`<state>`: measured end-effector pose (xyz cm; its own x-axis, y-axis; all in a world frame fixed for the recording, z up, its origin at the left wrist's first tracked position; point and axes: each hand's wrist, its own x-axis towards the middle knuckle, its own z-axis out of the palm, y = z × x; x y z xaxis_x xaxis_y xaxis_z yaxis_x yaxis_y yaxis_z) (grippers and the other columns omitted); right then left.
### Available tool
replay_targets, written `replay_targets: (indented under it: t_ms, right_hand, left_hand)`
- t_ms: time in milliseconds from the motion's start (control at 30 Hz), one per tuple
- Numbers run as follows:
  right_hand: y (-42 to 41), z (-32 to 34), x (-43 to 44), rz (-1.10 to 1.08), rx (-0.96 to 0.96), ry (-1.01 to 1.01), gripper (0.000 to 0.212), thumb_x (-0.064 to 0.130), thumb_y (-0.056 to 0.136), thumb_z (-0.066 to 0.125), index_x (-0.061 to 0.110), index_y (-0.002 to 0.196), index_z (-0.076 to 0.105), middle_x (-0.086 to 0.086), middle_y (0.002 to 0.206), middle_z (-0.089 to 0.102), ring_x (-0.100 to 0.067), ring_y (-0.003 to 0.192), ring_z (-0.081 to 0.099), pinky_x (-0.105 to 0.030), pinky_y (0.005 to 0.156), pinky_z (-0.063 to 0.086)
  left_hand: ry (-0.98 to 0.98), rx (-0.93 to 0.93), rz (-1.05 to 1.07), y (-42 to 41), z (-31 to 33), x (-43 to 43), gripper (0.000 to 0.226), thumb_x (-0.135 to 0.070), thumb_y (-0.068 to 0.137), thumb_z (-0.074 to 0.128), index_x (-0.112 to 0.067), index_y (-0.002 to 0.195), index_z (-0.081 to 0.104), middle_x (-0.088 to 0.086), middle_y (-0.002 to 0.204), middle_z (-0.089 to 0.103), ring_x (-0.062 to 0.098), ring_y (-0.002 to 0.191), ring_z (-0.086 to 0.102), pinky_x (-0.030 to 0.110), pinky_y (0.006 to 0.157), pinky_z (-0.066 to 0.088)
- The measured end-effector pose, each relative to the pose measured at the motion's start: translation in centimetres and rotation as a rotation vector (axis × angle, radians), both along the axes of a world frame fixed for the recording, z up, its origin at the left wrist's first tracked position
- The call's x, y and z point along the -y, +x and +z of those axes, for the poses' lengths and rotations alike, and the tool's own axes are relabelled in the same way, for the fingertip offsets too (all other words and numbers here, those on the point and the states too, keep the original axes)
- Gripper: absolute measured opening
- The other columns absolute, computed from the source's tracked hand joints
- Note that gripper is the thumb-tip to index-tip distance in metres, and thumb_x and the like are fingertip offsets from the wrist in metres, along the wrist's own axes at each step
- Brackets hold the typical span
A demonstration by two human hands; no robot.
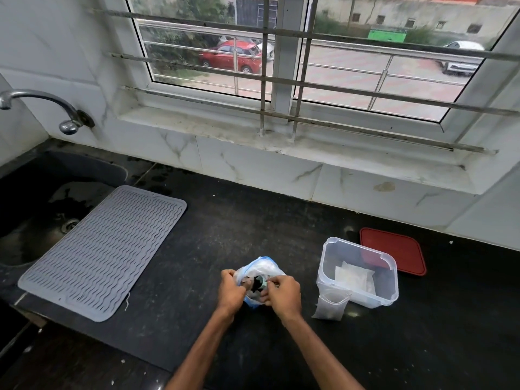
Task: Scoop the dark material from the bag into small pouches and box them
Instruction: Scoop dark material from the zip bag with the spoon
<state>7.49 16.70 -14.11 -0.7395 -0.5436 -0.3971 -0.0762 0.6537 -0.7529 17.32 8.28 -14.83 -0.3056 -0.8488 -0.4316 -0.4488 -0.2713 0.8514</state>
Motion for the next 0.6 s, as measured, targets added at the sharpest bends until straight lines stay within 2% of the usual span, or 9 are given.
replay_targets:
  t_ms: [100, 233, 267, 333, 400, 600]
  right_hand:
    - [0.1, 0.9, -0.5, -0.009, -0.044, -0.003, 0.019, 0.014, 0.085, 0.058, 0.017, 0.077, 0.075, 0.003, 0.064, 0.072, -0.008, 0.057, 0.07, -0.036, 0.063, 0.062]
    - [0.2, 1.6, -1.1, 0.016, -0.072, -0.013, 0.024, 0.013, 0.086, 0.057, 0.018, 0.069, 0.072, 0.003, 0.059, 0.07, -0.006, 0.054, 0.069, -0.035, 0.064, 0.062]
    - [0.2, 1.8, -1.2, 0.02, -0.049, -0.019, 0.026, 0.011, 0.088, 0.056, 0.02, 0.067, 0.071, 0.003, 0.058, 0.07, -0.007, 0.053, 0.069, -0.034, 0.064, 0.062]
    - [0.1, 1.9, -1.3, 0.019, -0.023, -0.025, 0.029, 0.008, 0.09, 0.057, 0.022, 0.068, 0.069, 0.001, 0.059, 0.071, -0.007, 0.053, 0.069, -0.033, 0.063, 0.062]
    - [0.1, 1.8, -1.2, 0.014, -0.016, -0.024, 0.025, 0.009, 0.091, 0.058, 0.021, 0.073, 0.07, 0.001, 0.062, 0.071, -0.007, 0.053, 0.069, -0.032, 0.061, 0.062]
    - [0.0, 1.4, -1.4, 0.071, -0.082, 0.028, 0.027, 0.013, 0.091, 0.054, 0.019, 0.07, 0.07, 0.004, 0.058, 0.069, -0.006, 0.053, 0.068, -0.036, 0.064, 0.062]
  left_hand:
    - [-0.055, 0.024, 0.029, -0.1, 0.2, 0.2, 0.029, -0.011, 0.084, 0.073, -0.015, 0.096, 0.046, 0.007, 0.095, 0.065, 0.023, 0.087, 0.065, 0.044, 0.08, 0.057]
    - [-0.08, 0.021, 0.067, -0.2, 0.3, 0.1, 0.026, -0.011, 0.086, 0.072, -0.015, 0.096, 0.048, 0.001, 0.09, 0.063, 0.011, 0.077, 0.061, 0.025, 0.061, 0.05]
    - [-0.063, -0.002, 0.066, -0.3, 0.1, 0.0, 0.026, -0.009, 0.086, 0.072, -0.015, 0.095, 0.048, 0.004, 0.092, 0.064, 0.014, 0.08, 0.063, 0.028, 0.063, 0.053]
    - [-0.005, -0.061, 0.059, -0.4, -0.1, -0.2, 0.026, -0.006, 0.086, 0.07, -0.017, 0.094, 0.048, 0.011, 0.099, 0.065, 0.023, 0.088, 0.067, 0.042, 0.076, 0.059]
    - [0.027, -0.088, 0.058, -0.5, 0.0, -0.5, 0.025, -0.005, 0.088, 0.068, -0.018, 0.096, 0.048, 0.012, 0.101, 0.065, 0.026, 0.092, 0.068, 0.047, 0.082, 0.059]
    - [0.138, -0.196, 0.015, -0.6, 0.4, -0.4, 0.025, -0.001, 0.091, 0.064, -0.004, 0.111, 0.05, 0.013, 0.099, 0.066, 0.021, 0.082, 0.067, 0.032, 0.069, 0.058]
